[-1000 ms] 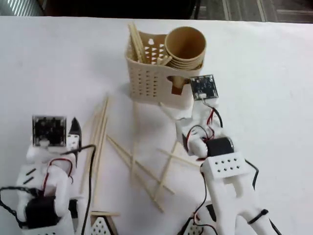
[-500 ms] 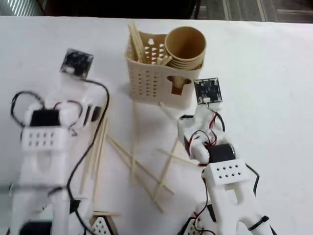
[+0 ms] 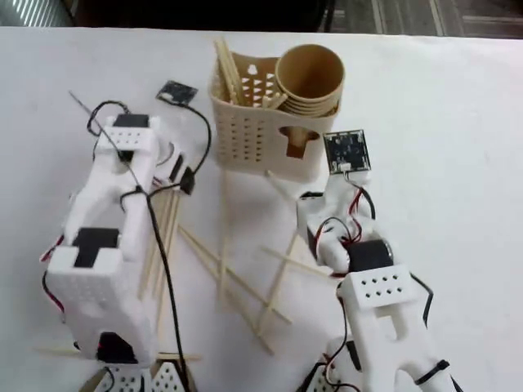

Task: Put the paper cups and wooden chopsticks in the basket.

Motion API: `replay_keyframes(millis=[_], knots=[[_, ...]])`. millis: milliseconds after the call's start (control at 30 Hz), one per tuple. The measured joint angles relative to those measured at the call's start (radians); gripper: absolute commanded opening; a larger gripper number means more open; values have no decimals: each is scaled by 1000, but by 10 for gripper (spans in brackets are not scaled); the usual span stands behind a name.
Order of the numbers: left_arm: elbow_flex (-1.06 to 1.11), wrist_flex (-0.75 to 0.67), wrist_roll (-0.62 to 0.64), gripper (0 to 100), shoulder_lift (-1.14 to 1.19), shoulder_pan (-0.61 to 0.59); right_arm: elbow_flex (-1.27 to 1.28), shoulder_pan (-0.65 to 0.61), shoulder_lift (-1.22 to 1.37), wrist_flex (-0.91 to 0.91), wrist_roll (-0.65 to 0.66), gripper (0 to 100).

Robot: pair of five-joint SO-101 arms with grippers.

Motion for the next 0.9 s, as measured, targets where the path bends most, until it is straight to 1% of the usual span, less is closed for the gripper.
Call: replay_keyframes(millis=[133, 267, 467, 633, 900], knots=[[-124, 86, 0, 245, 106, 17, 0, 0, 0, 0, 0, 28], [-218, 118, 0, 233, 199, 17, 0, 0, 0, 0, 0, 28], [-359, 204, -2, 90, 299, 28, 0, 0, 0, 0, 0, 28], [-474, 276, 0, 28, 374, 35, 0, 0, 0, 0, 0, 28], [-652, 431, -3, 23, 436, 23, 0, 0, 0, 0, 0, 28]])
